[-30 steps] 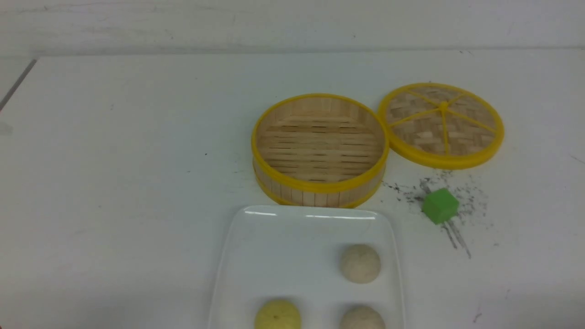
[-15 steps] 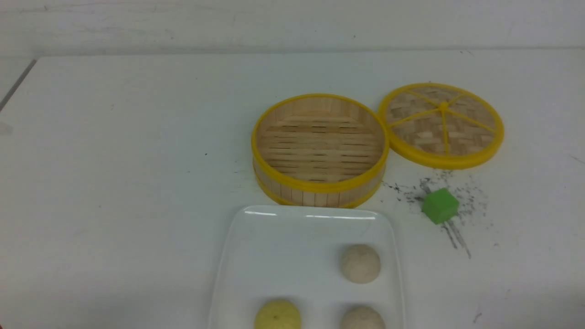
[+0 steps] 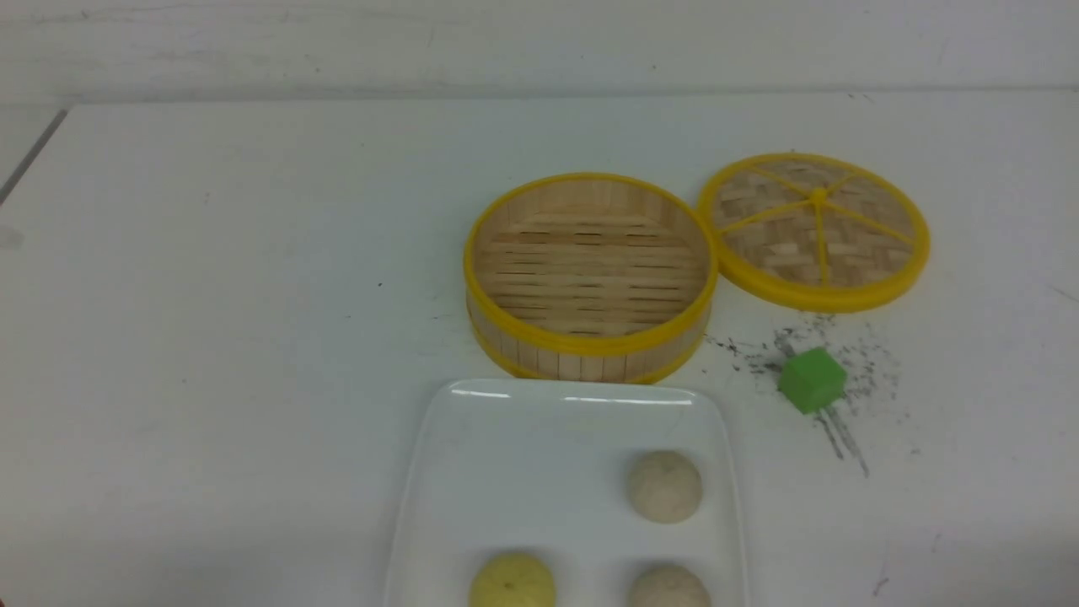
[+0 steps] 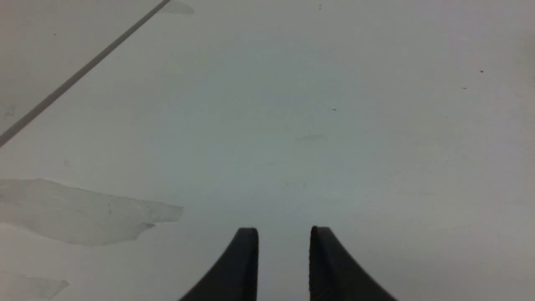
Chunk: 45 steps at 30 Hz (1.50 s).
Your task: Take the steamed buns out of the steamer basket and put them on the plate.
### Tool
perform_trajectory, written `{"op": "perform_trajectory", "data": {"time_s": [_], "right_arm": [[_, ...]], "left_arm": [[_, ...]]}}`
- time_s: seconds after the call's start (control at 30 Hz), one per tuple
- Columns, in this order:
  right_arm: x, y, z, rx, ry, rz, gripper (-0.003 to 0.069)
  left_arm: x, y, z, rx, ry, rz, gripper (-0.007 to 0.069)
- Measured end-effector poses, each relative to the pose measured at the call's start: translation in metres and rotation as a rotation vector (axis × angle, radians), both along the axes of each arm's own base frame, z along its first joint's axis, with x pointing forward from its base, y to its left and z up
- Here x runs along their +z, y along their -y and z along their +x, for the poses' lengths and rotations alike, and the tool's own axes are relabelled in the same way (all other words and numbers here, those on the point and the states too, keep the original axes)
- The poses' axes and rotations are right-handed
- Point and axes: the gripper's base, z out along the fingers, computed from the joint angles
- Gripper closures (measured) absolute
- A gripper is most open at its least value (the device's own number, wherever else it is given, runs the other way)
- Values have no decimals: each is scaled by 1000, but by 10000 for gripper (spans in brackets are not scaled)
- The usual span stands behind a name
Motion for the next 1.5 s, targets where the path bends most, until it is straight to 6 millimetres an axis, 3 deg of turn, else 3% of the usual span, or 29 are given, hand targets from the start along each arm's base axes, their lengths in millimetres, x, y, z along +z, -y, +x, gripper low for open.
{"op": "perform_trajectory", "data": {"time_s": [0.37,1.5], "right_arm": [[0,-7,0,91,-1,-41,417],[0,-6,0,84,-1,-40,417]], "left_arm": [[0,0,0,0,0,0,408],[0,0,0,0,0,0,389]]}}
